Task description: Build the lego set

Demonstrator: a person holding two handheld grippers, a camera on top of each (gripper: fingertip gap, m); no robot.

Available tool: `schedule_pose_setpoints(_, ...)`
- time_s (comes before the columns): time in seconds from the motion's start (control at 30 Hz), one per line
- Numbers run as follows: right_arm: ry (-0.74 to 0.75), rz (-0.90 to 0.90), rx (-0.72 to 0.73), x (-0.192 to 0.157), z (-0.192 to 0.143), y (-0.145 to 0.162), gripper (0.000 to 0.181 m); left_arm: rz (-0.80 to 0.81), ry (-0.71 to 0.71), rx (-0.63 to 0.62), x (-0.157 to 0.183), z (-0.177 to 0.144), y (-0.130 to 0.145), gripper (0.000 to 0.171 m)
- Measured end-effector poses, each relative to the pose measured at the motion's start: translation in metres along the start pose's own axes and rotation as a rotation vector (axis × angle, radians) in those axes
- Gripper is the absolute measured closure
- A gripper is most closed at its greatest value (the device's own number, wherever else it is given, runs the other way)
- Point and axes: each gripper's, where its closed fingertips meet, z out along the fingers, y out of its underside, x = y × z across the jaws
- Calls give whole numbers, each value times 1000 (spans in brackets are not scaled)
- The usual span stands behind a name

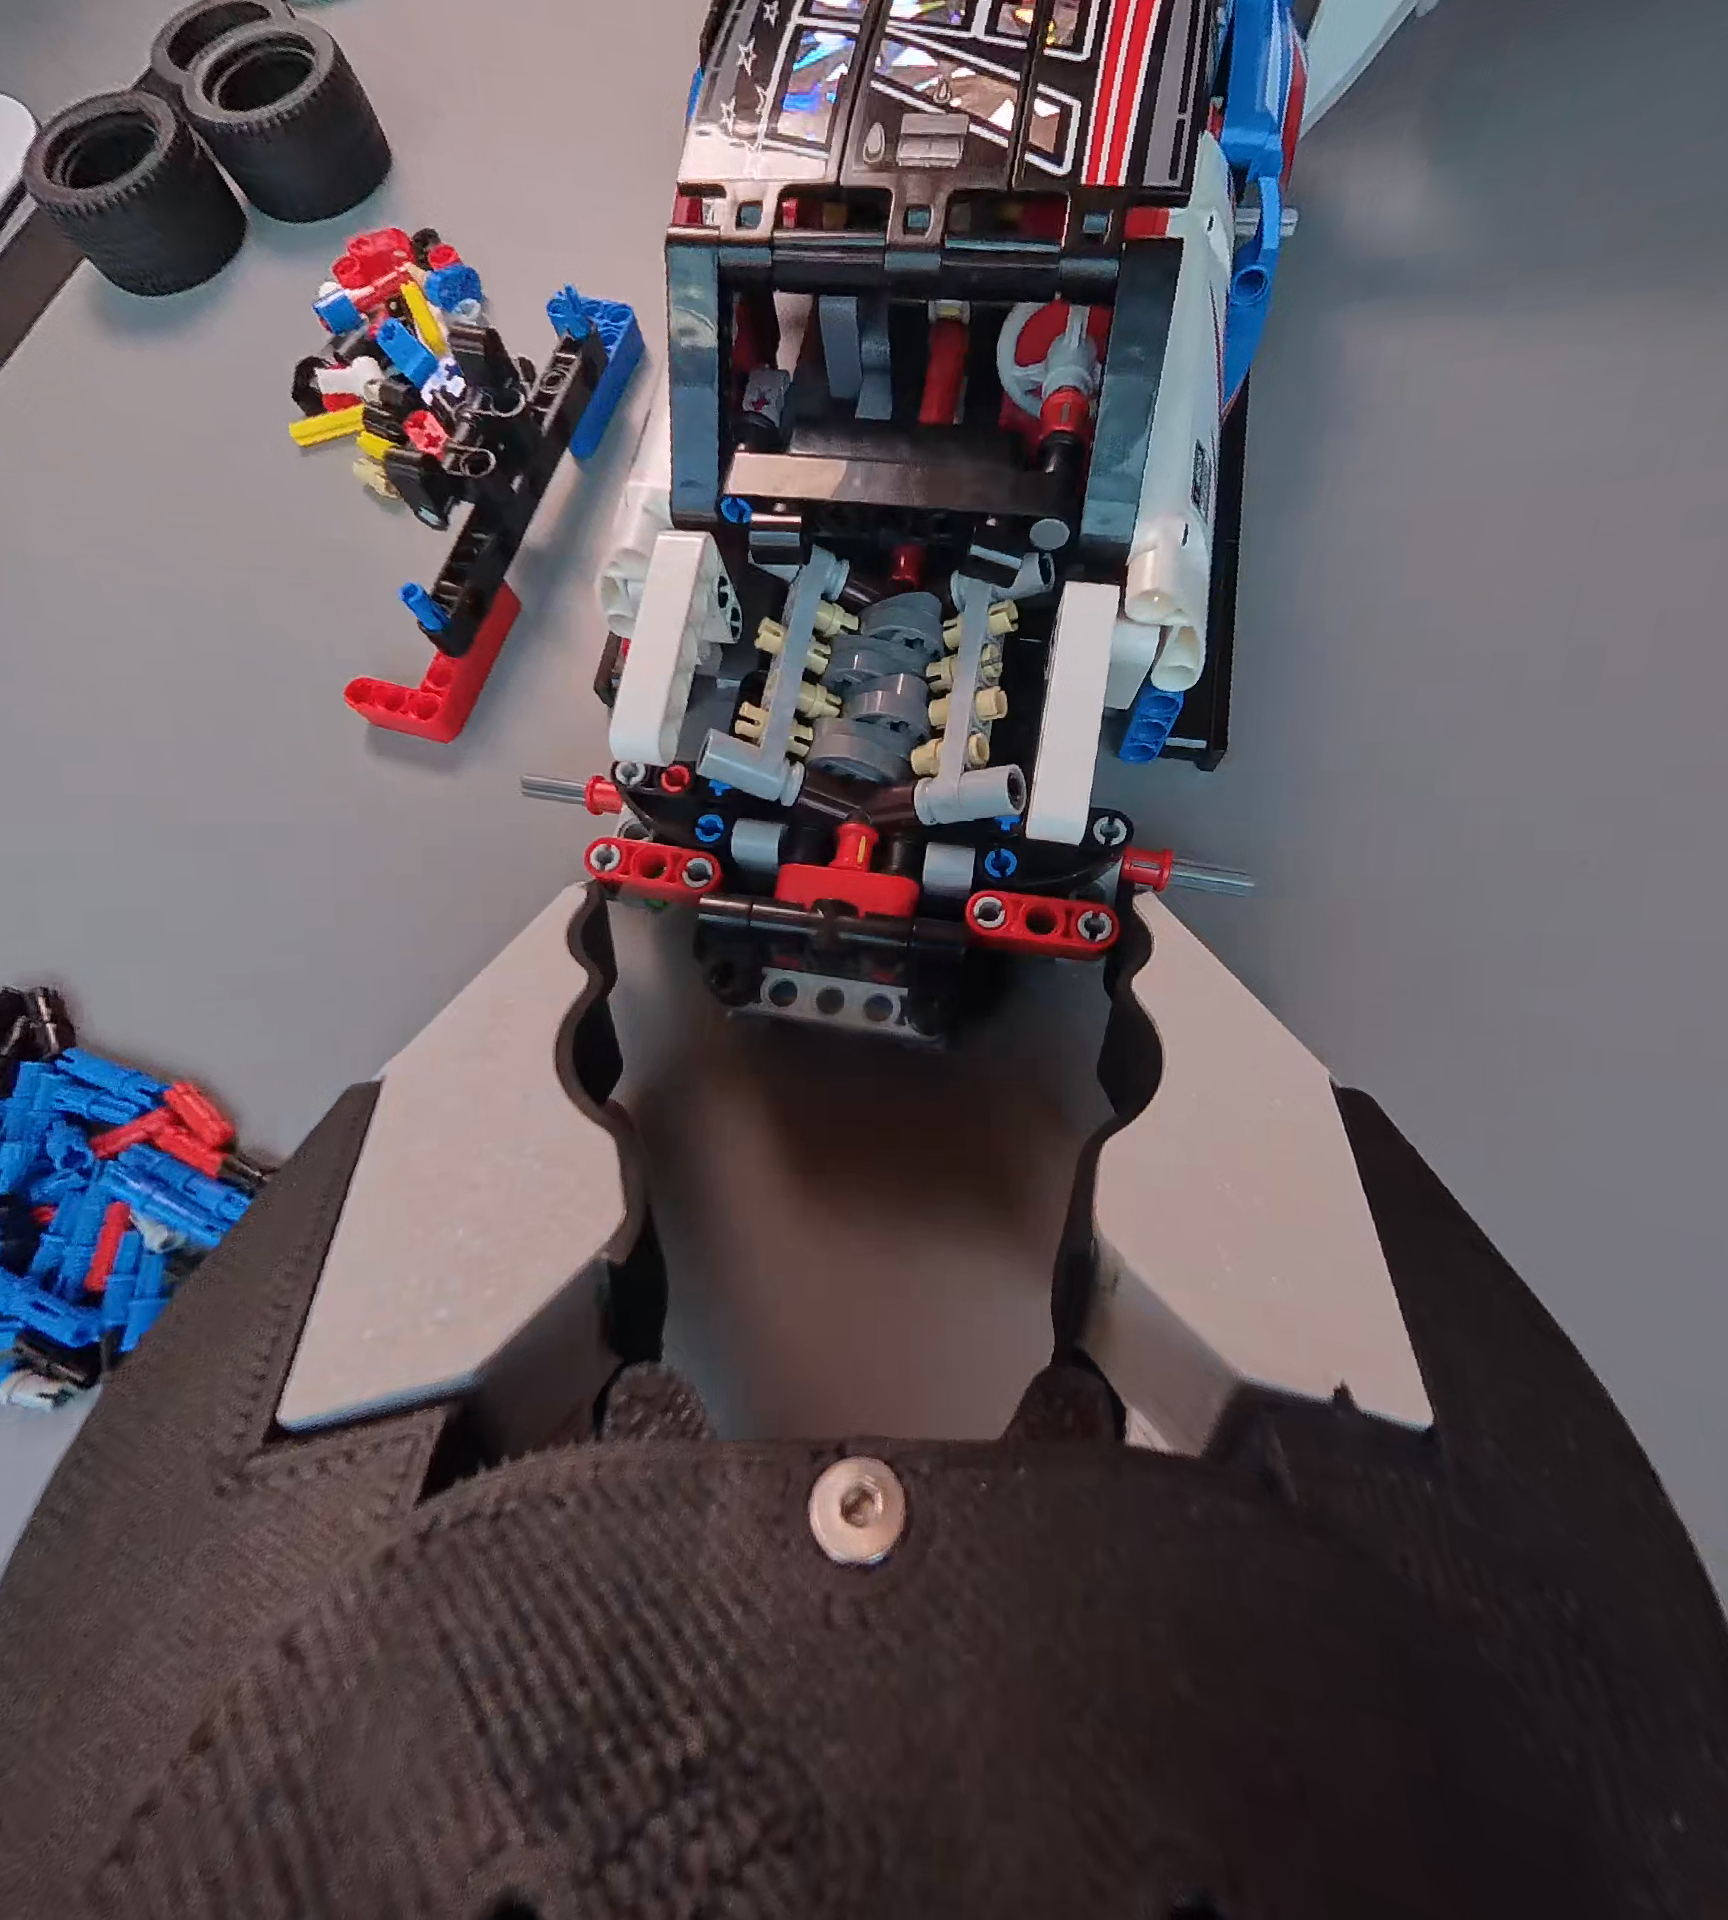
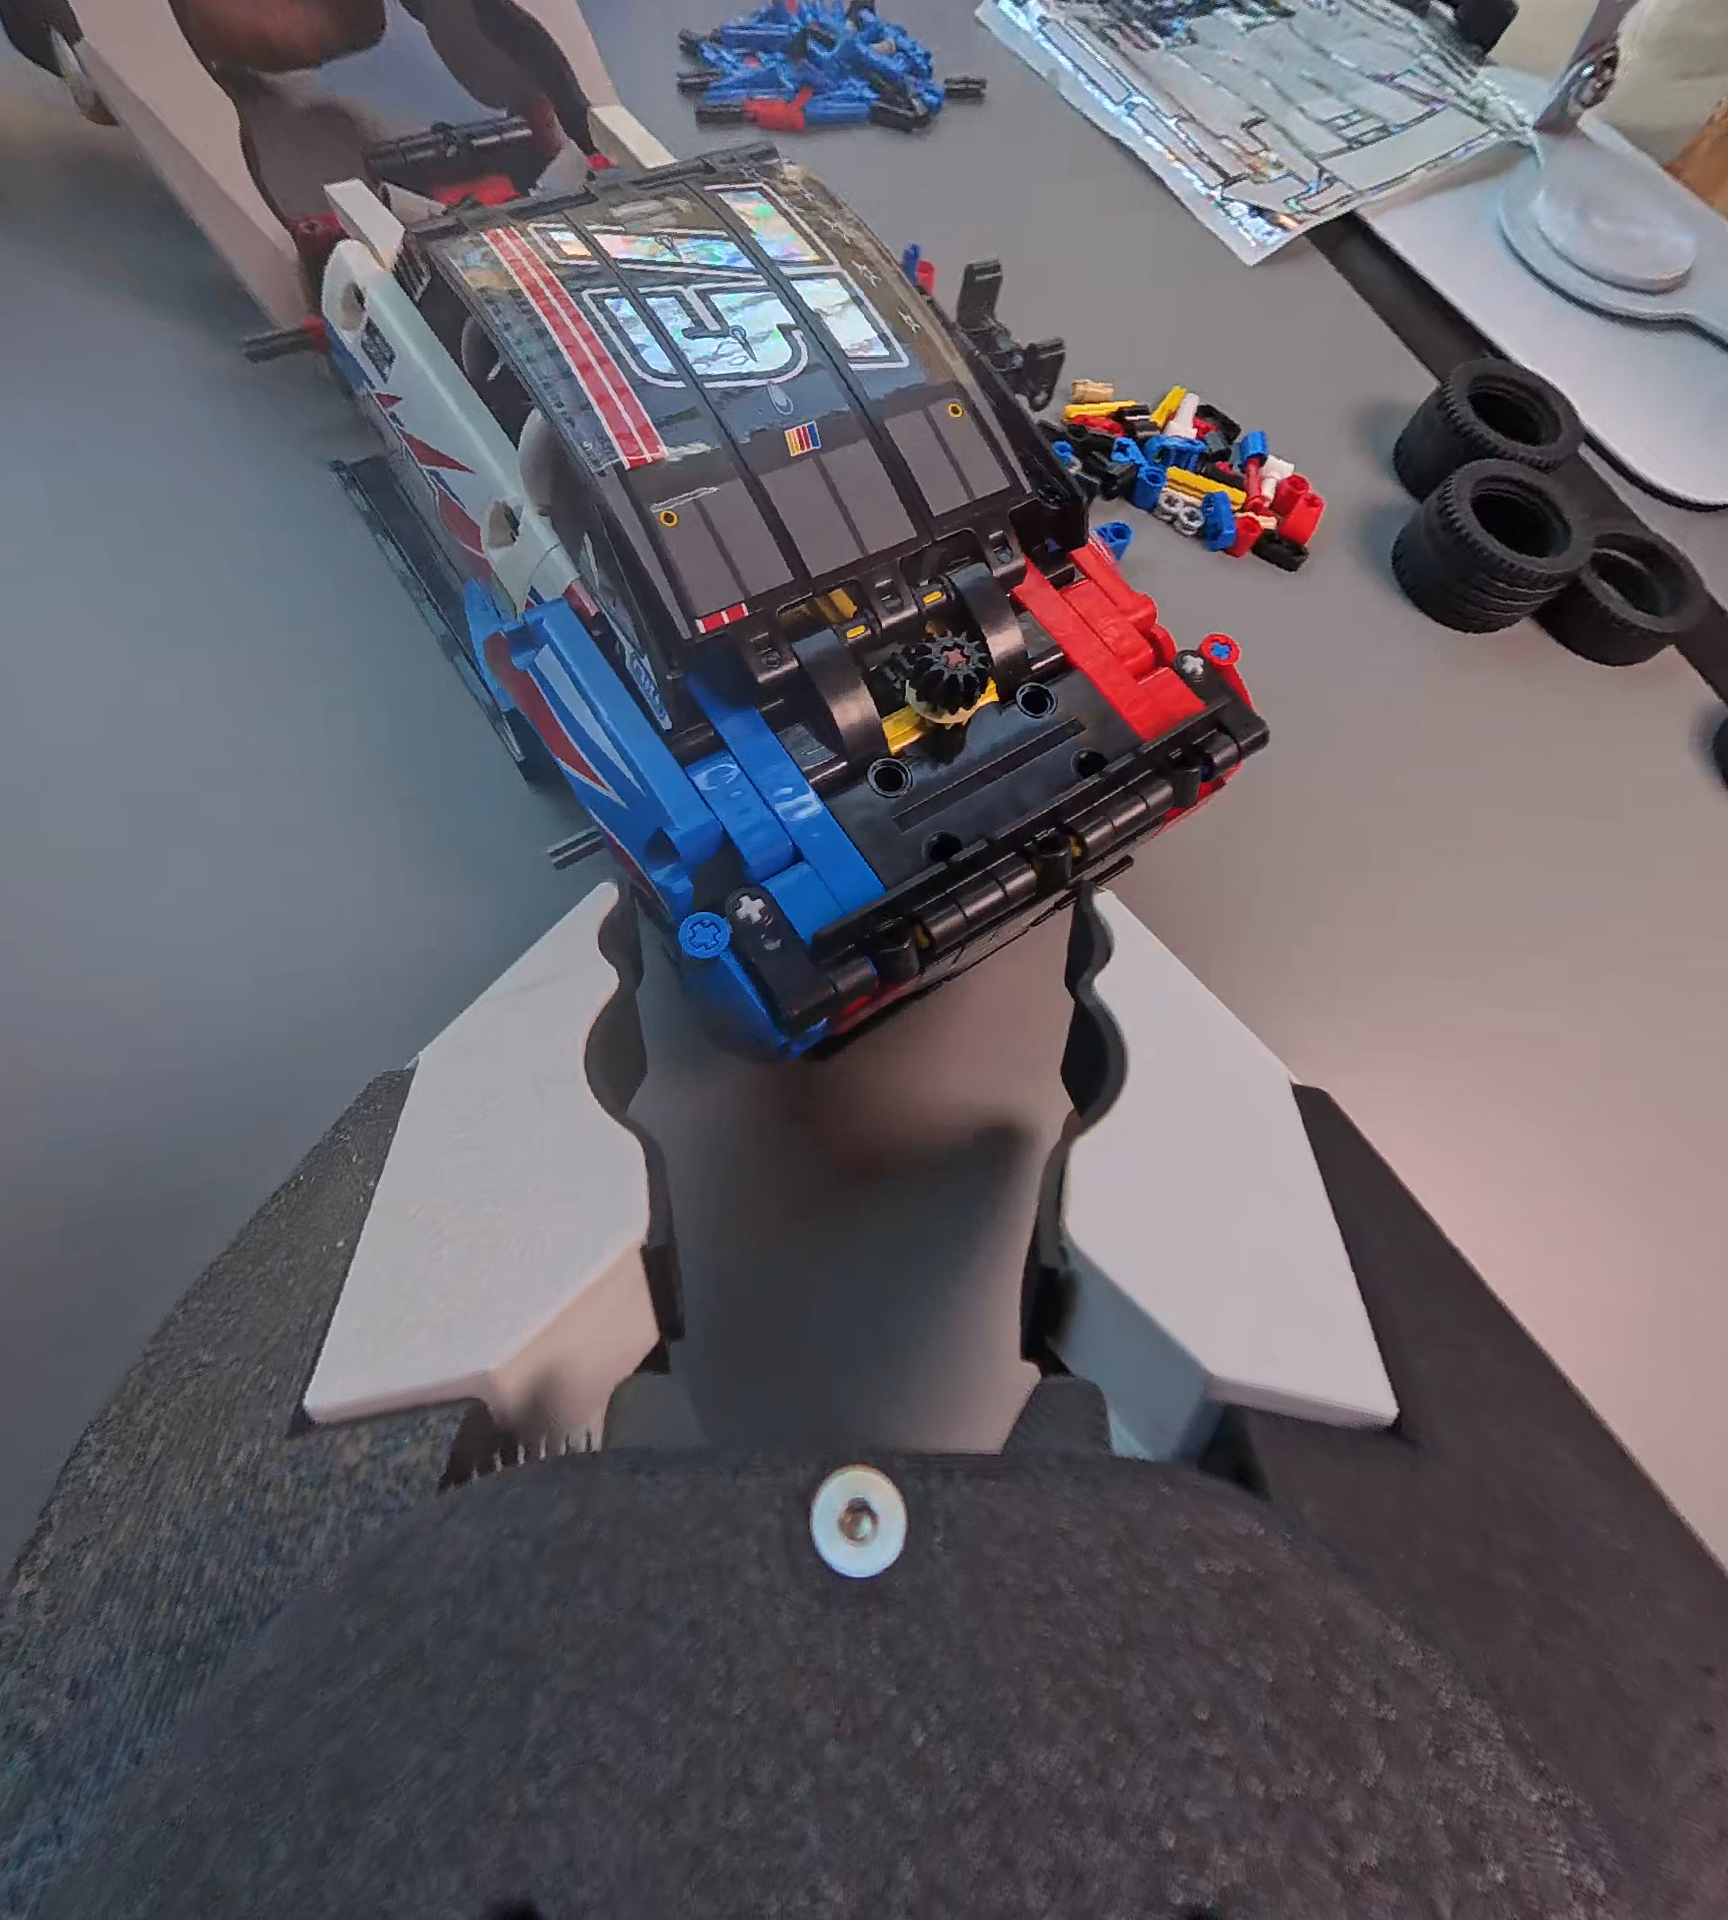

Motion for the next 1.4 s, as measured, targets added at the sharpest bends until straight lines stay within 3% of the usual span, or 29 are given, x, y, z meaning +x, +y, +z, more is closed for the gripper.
schedule_pose_setpoints(0.1, 34, 25, -2, 11, -3, 3, 109, 0, 19, 8, -9, 8, -5, 77)
schedule_pose_setpoints(0.3, 55, 25, 2, 0, -9, 7, 112, 26, 38, 15, -5, 6, -4, 77)
schedule_pose_setpoints(0.5, 20, 34, 4, -12, -13, 8, 118, -7, 16, 50, -4, -6, -3, 84)
schedule_pose_setpoints(0.57, 1, 40, 14, -14, -17, 8, 123, -44, 40, 88, 0, -16, -5, 78)
schedule_pose_setpoints(0.67, -39, 57, 67, -16, -30, 1, 124, -131, 32, 225, -8, -39, -19, 91)
schedule_pose_setpoints(0.77, -87, 128, 219, -15, -47, -23, 125, -210, -36, 357, -39, -53, -41, 114)
schedule_pose_setpoints(0.8, -95, 155, 280, -13, -51, -32, 126, -223, -87, 343, -54, -51, -43, 124)
schedule_pose_setpoints(0.9, -77, 184, 370, -7, -57, -44, 128, -161, -163, 187, -85, -29, -45, 124)
schedule_pose_setpoints(1.1, -6, 188, 379, 2, -52, -40, 133, -58, 56, -61, -90, 36, -54, 117)
schedule_pose_setpoints(1.23, 6, 191, 400, 5, -56, -43, 136, -3, 132, -211, -89, 61, -44, 134)
schedule_pose_setpoints(1.3, 16, 189, 396, 7, -56, -41, 139, 37, 141, -244, -91, 62, -44, 164)
schedule_pose_setpoints(1.4, 21, 199, 389, 9, -56, -38, 139, 9, 167, -216, -93, 38, -71, 165)
